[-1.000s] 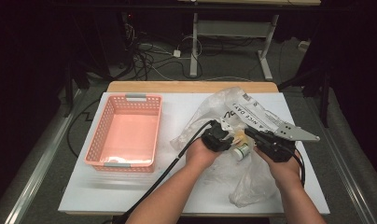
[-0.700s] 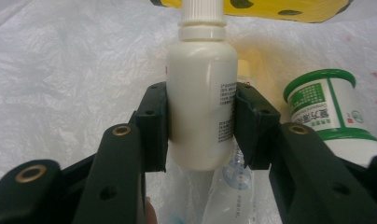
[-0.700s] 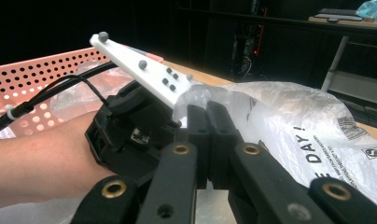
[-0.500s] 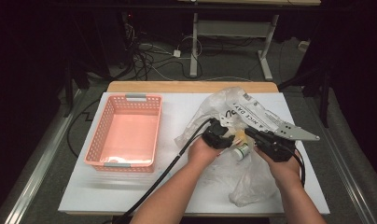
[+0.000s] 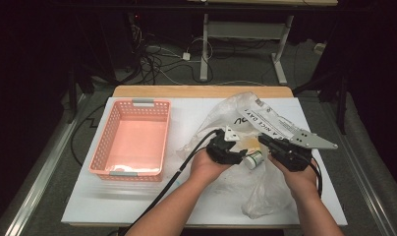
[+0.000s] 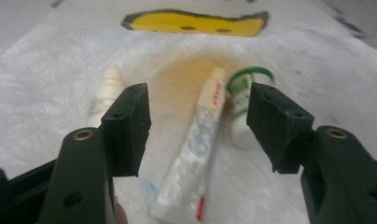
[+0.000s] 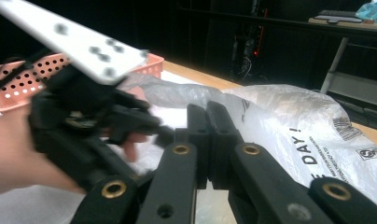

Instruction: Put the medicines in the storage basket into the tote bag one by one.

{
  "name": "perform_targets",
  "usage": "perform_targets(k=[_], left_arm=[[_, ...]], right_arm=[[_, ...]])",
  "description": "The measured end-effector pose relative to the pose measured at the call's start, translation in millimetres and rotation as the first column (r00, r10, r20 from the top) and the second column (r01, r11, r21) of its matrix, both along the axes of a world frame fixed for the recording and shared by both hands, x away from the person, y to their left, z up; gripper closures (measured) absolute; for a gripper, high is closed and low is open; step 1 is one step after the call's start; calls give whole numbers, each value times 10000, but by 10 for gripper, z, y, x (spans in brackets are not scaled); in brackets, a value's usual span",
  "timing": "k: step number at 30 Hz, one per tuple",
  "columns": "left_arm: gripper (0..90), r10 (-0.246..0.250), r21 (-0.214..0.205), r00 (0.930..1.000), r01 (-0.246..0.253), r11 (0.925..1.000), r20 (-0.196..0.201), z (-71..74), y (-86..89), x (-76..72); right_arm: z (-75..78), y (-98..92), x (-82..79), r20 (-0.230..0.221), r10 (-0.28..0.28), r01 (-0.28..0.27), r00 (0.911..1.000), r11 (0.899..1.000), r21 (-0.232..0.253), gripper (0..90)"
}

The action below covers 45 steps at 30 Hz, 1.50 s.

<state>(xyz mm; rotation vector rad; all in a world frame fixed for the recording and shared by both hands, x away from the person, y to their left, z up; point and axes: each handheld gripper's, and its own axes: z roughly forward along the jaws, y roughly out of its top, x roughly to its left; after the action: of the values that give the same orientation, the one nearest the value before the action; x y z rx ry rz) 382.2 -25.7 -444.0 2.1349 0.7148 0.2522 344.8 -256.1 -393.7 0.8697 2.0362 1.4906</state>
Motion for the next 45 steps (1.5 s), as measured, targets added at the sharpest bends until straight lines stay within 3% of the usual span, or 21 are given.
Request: perform_targets(k=[7,10,15,20,24,26,28,33,41,45], left_arm=[[386,-99,-125,9999,97,9999,-99,-77,291,-290],[344,3,-76,9998,-5,10000,-219,-132,429,-399],[223,141,355,9984,-122,9993,-539,-259,560,-539],[0,467,1098,9926,-343,9934,-1123,-391,549,-576],[0,635,1159,9892,-483,9921,-1319,-432,510,-512],[0,685,1573,9838,-422,9866,-1658,-498,445,-477],[0,509,1787,9893,-259,9836,-1370,-497,402,-509],[163,694,1468,9891,-500,9879,-1298,-488,423,-573],[573,299,1108,9947,-189,9937,-987,-484,440,-666],[758,268,962,9937,-163,9952,-1087,-486,453,-654]], right_arm=[[1,13,-18,-7,5,-5,10000,10000,-87,900],[-4,27,-22,-3,45,-45,10000,9999,-137,900],[-17,47,-30,-61,111,-112,9999,9997,-195,900],[-30,57,-35,-92,105,-108,9999,9995,-288,900],[-38,59,-38,-108,136,-139,9998,9994,-324,900],[-41,55,-41,-127,122,-126,9998,9994,-329,900],[-42,49,-44,-135,67,-71,9999,9995,-317,900],[-46,48,-50,-157,41,-46,9999,9995,-317,900],[-42,71,-68,-95,87,-90,9999,9992,-387,900],[-52,73,-69,-172,77,-84,9998,9992,-387,900]])
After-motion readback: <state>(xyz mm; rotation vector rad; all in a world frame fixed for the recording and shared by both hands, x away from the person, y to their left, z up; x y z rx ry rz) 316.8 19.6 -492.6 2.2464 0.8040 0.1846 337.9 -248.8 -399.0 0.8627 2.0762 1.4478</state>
